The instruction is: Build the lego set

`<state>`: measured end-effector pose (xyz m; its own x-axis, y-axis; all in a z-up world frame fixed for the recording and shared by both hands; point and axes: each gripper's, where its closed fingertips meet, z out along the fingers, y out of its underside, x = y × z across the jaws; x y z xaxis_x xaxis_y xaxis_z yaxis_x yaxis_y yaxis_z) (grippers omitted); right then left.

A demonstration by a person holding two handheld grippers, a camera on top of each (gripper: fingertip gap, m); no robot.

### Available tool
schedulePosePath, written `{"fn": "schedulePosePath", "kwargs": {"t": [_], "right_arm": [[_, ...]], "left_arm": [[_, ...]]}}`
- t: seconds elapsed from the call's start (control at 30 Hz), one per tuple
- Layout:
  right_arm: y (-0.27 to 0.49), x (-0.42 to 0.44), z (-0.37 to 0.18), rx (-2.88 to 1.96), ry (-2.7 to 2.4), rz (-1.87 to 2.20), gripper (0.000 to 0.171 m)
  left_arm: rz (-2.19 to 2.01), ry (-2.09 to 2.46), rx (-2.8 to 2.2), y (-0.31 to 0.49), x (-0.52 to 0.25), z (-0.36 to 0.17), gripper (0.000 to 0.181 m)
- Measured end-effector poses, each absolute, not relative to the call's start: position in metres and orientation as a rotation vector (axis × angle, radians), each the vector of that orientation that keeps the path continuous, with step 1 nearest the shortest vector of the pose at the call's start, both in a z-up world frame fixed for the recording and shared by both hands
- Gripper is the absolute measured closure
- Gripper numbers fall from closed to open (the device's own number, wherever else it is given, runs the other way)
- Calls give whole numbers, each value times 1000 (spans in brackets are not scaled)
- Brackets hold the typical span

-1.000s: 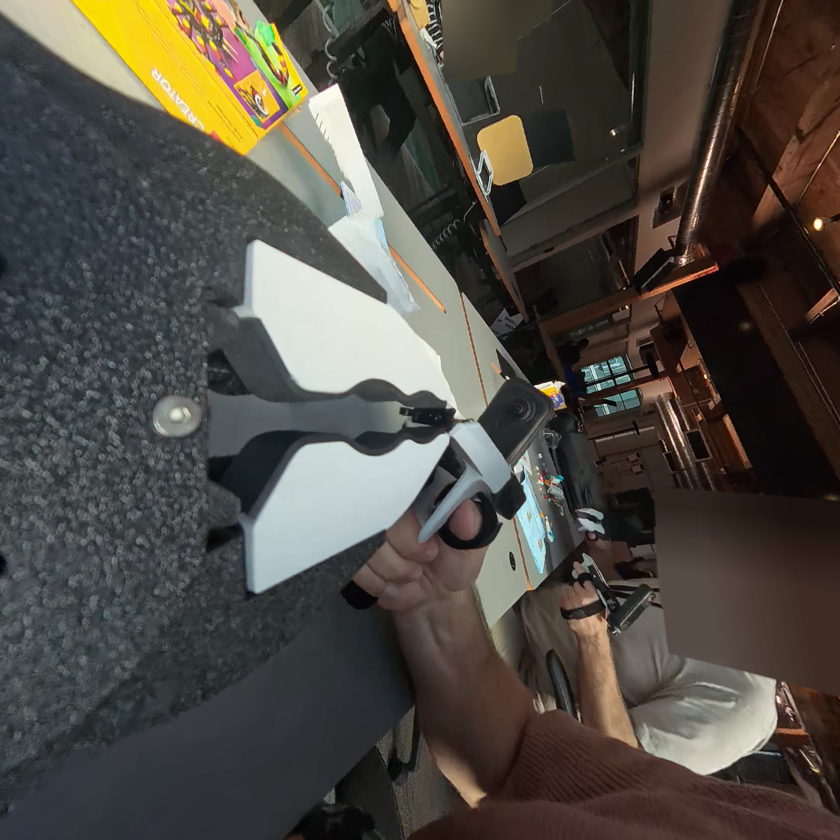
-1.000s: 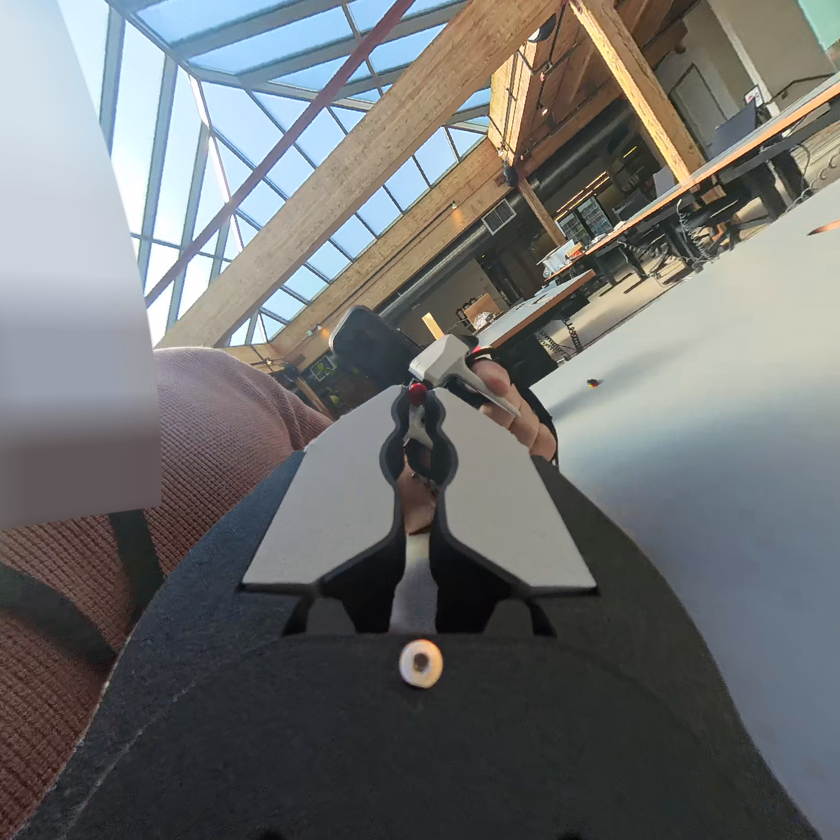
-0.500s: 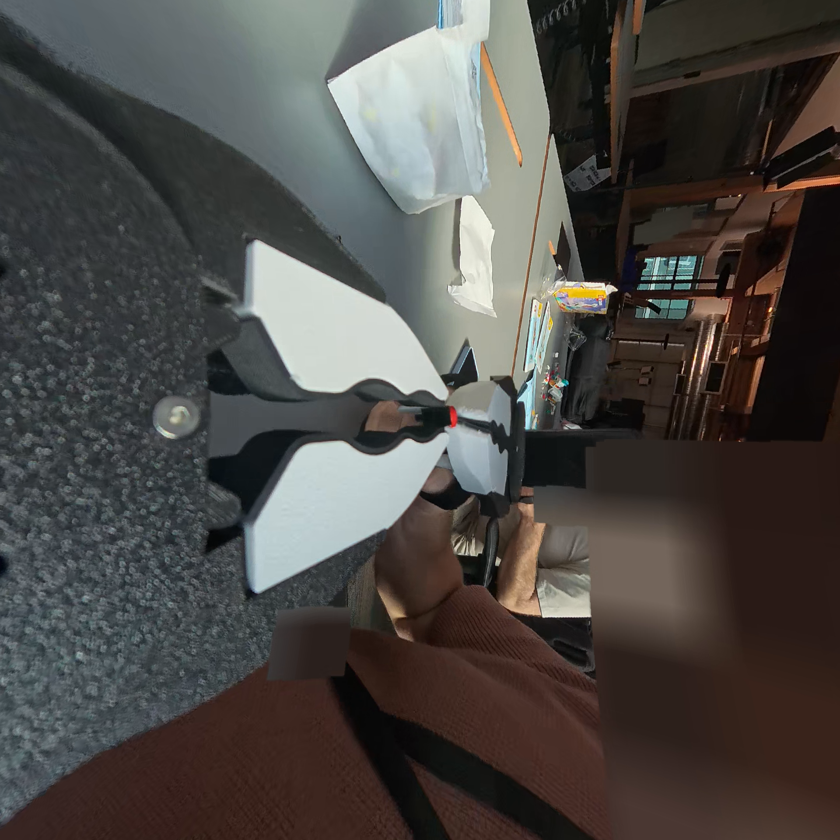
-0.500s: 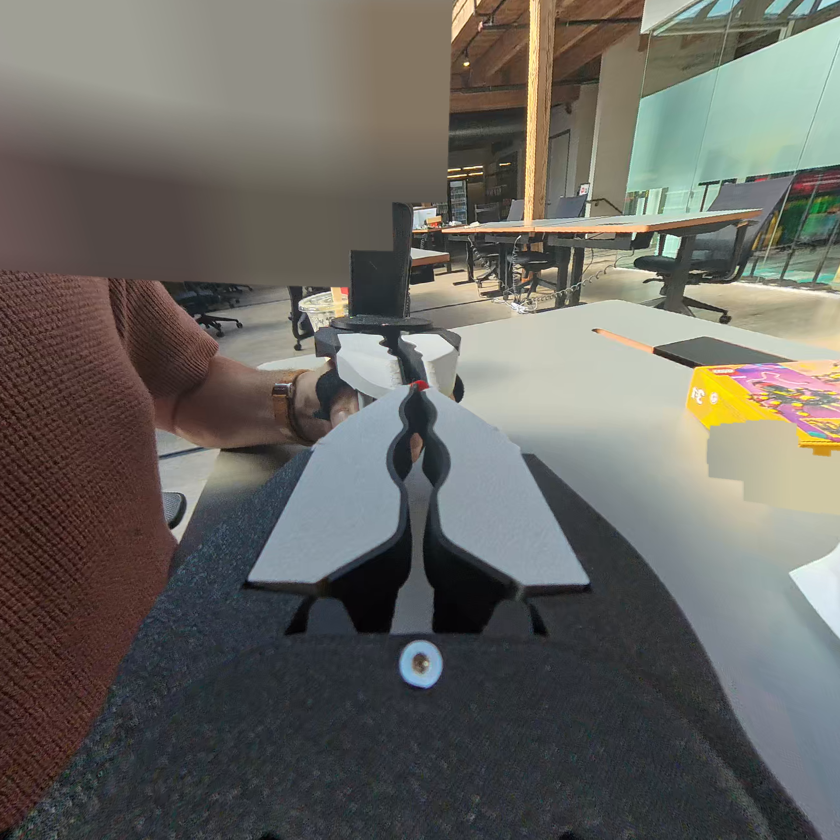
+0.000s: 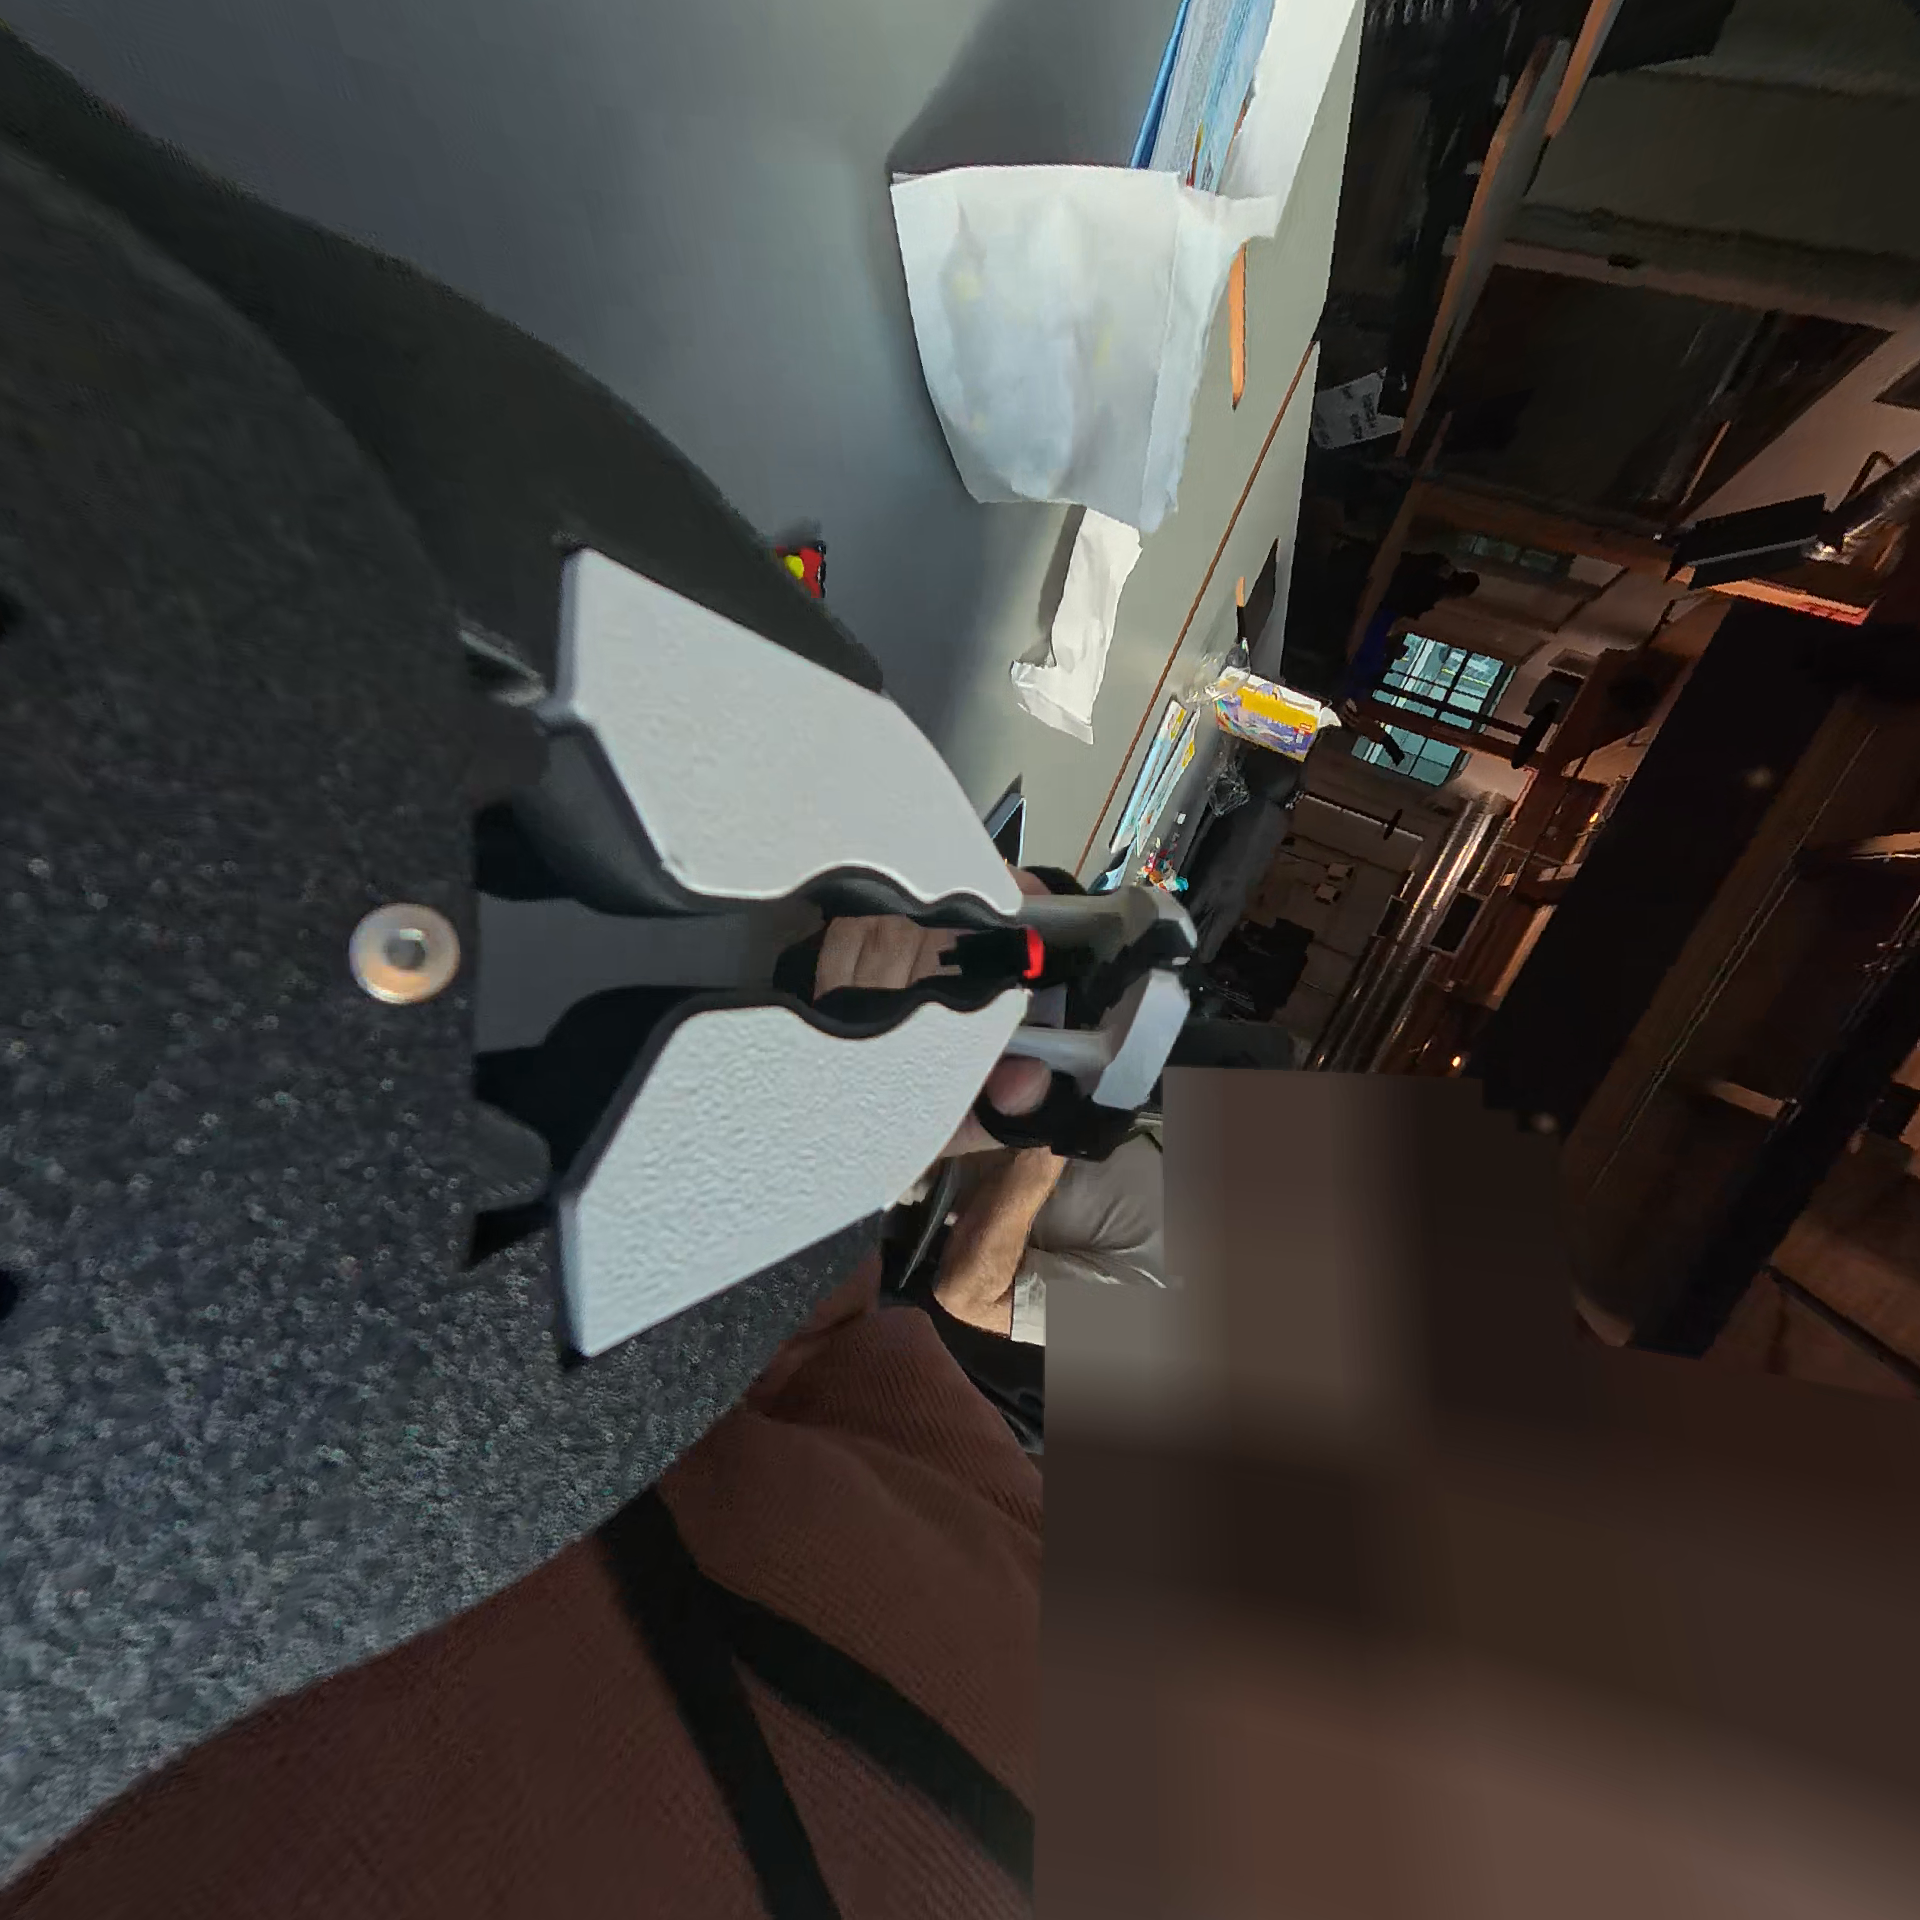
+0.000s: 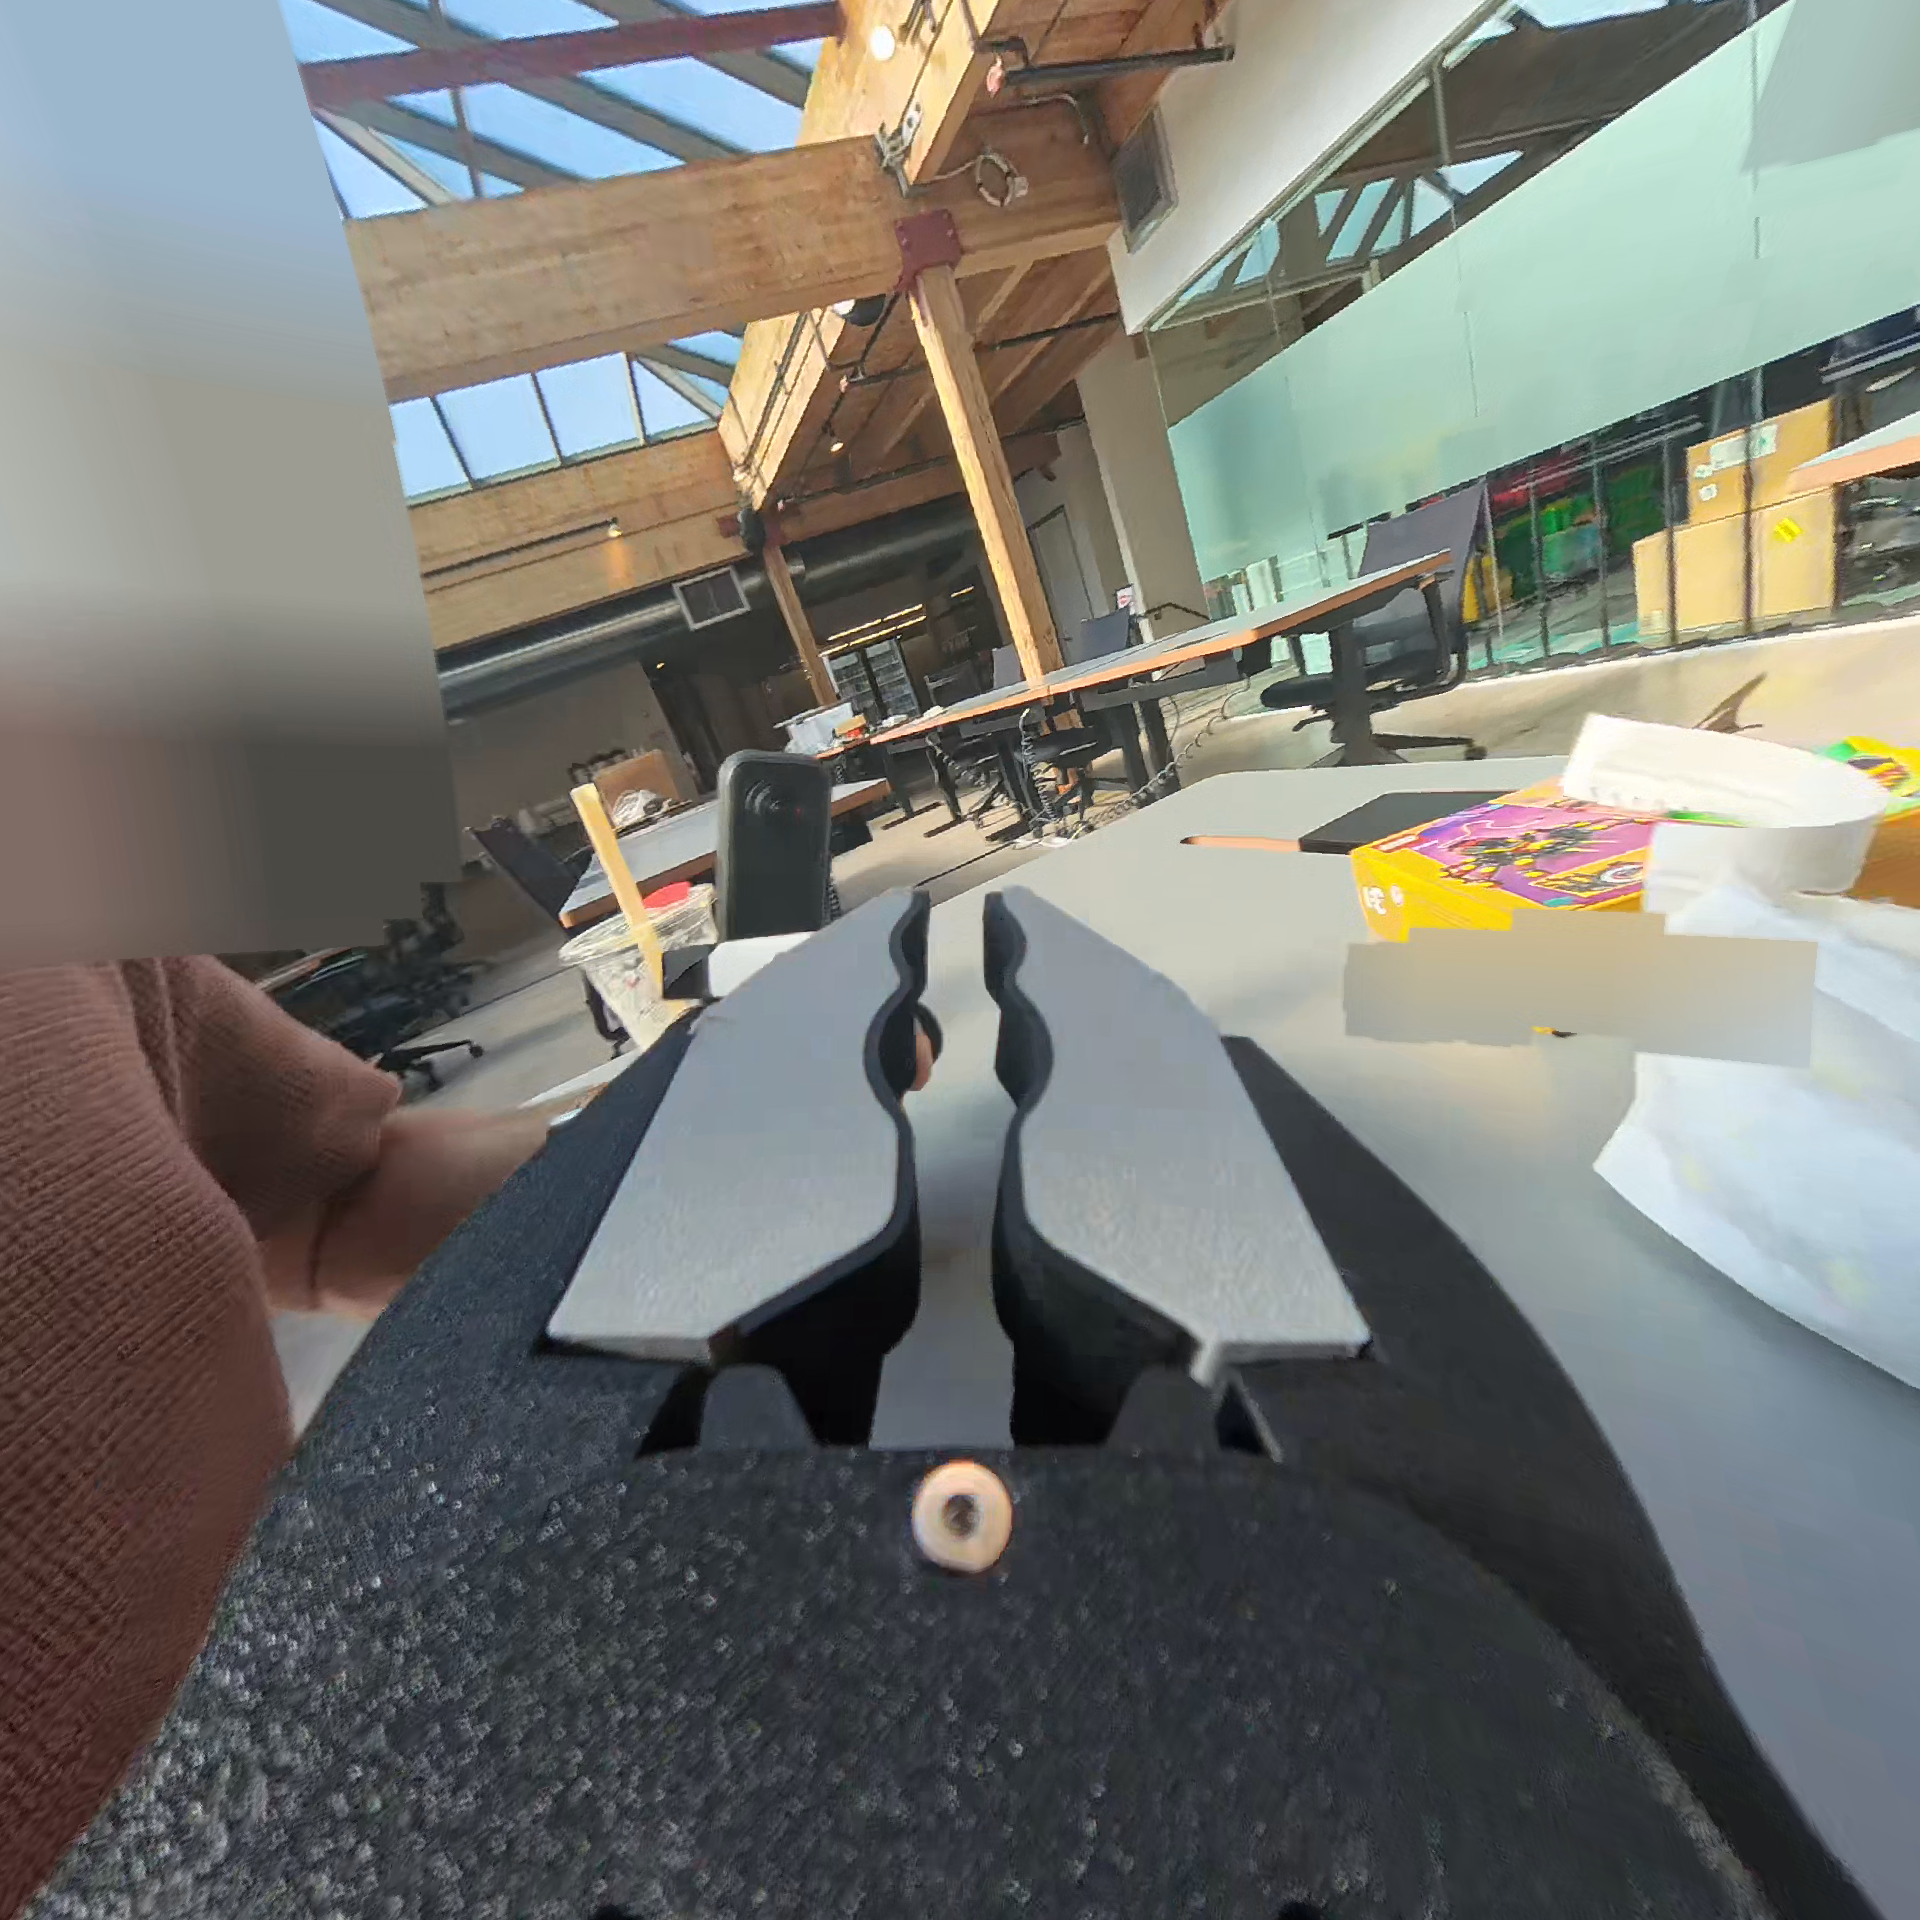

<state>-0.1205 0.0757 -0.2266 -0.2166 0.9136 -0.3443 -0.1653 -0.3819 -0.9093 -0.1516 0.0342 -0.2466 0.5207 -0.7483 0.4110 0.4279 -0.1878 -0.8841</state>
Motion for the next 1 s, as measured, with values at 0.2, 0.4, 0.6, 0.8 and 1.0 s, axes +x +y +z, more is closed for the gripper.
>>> {"fn": "schedulePosePath", "kwargs": {"t": [0.2,0.4,0.6,0.8,1.0], "right_arm": [[148,-86,-216,-1265,-649,1398,159],[130,-96,-215,-1188,-811,1259,158],[126,-96,-212,-1130,-852,1169,158],[121,-100,-212,-1005,-980,943,158],[82,-151,-265,-765,-1482,582,154]], "left_arm": [[-569,490,-1600,50,-161,-280,173],[42,824,-2035,64,-172,-360,162],[-50,544,-1749,74,-186,-287,86],[160,598,-1444,55,-200,-256,135],[491,875,-1363,51,-177,-292,161]]}}
